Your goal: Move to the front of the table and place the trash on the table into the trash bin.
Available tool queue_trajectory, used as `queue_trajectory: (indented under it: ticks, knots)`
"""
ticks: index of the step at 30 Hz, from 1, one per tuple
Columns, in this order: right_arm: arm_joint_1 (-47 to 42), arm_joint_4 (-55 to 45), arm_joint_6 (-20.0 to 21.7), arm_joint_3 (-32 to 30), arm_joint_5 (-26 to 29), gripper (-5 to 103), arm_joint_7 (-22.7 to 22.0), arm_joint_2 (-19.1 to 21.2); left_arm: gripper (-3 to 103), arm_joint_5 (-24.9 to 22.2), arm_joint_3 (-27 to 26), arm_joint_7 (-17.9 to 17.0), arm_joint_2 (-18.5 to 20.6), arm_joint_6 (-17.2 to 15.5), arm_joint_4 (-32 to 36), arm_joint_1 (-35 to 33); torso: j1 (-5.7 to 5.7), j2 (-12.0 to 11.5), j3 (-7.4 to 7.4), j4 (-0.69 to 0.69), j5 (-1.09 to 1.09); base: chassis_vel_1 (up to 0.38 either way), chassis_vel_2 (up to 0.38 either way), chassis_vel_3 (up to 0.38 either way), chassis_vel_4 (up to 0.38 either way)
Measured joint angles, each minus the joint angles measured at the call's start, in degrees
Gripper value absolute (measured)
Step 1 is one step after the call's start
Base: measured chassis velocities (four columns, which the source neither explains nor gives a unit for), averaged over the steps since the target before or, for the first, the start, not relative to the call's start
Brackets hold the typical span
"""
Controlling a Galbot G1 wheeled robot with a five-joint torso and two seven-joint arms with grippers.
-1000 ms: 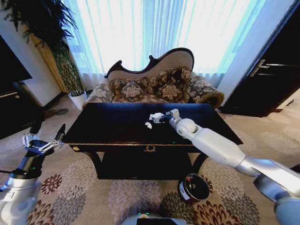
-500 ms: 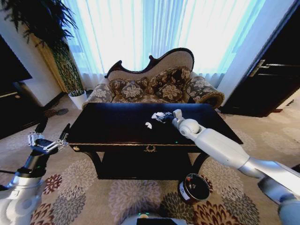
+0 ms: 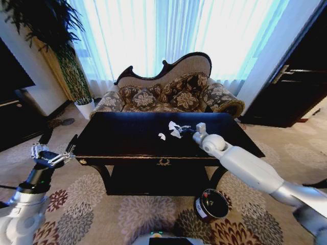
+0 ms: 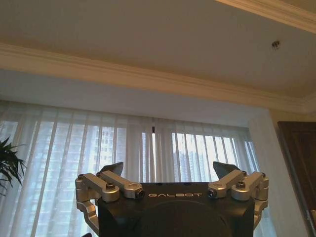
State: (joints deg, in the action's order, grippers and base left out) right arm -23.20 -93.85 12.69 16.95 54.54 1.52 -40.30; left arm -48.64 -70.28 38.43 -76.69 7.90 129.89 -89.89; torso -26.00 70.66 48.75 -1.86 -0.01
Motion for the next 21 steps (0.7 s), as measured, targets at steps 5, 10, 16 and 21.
queue_trajectory:
  ticks: [5,10,16,21]
  knots:
    - [-7.1,-3.14,-1.88,-8.8,2.21,0,1.76,2.78,100,-0.58,-0.24,-0.04,-0.14,0.01,1.02,-0.39,0.0,0.0,0.0,-0.01,0.0,0.0,0.0,0.0,0.0]
    - [-13.79,-5.87,-2.65,-16.19,3.14,0,3.47,7.04,100,-0.86,0.17,-0.51,-0.75,-0.4,2.94,-0.4,0.0,0.0,0.0,-0.01,-0.01,0.0,0.0,0.0,0.0]
    - [-26.58,-10.38,-5.23,-25.58,10.09,0,8.94,11.49,100,-1.44,0.37,-0.95,-1.71,-0.73,5.18,-1.05,0.0,0.0,0.0,-0.01,0.02,0.0,0.0,0.0,0.0]
    - [-35.22,-12.31,-8.45,-33.17,13.86,0,15.6,11.81,100,-2.08,0.12,-1.34,-1.59,-0.76,5.95,-1.1,0.01,0.0,-0.01,-0.01,0.01,0.0,0.0,0.0,0.0]
